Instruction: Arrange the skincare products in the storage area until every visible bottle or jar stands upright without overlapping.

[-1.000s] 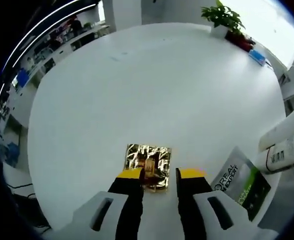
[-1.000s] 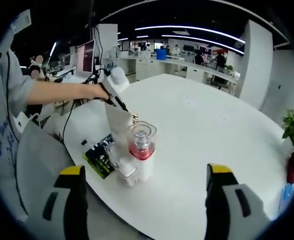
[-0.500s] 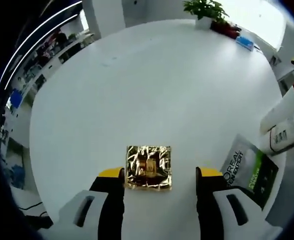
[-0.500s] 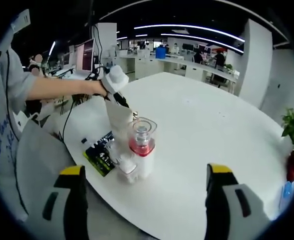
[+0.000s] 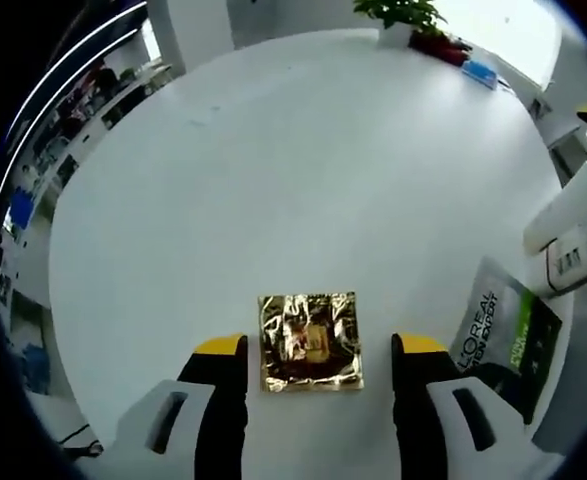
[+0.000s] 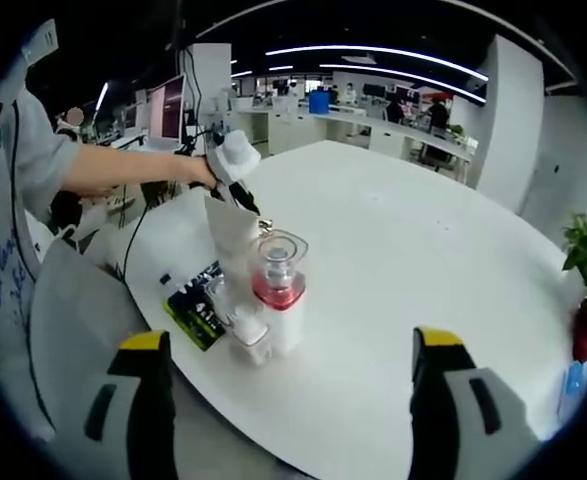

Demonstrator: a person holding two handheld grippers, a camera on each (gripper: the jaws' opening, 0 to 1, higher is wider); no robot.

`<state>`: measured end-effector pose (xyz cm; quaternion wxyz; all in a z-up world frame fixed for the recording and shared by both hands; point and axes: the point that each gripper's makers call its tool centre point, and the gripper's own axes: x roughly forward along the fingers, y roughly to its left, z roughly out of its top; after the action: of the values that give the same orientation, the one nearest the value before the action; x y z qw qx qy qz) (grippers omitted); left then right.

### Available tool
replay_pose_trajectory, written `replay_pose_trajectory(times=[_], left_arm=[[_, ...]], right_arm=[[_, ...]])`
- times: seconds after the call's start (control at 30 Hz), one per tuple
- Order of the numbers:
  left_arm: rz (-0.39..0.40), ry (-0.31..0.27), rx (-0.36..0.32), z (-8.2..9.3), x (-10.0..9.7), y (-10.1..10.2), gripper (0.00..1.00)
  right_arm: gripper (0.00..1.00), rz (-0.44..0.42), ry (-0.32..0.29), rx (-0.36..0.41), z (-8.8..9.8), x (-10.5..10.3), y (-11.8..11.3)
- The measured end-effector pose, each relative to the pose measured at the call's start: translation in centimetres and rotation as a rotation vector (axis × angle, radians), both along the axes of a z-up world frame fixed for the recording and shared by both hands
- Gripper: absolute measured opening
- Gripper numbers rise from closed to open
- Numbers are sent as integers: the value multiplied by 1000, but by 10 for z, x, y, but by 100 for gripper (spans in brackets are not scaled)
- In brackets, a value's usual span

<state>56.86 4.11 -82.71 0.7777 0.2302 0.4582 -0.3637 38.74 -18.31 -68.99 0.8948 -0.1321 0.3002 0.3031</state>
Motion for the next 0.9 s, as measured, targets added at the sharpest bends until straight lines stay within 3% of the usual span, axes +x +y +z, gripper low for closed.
replay_pose_trajectory(times=[0.33,0.57,0.9], left_arm=[[-32,23,-22,-3,3,-2,49],[-61,28,-18,-2,4,1,37],[-69,29,-2,-2,3,5,36]], right_arm=[[100,-6,8,-5,-2,0,-1],[100,-3,6,-4,-1,0,1],[100,-7,4,-5,0,-1,-2]])
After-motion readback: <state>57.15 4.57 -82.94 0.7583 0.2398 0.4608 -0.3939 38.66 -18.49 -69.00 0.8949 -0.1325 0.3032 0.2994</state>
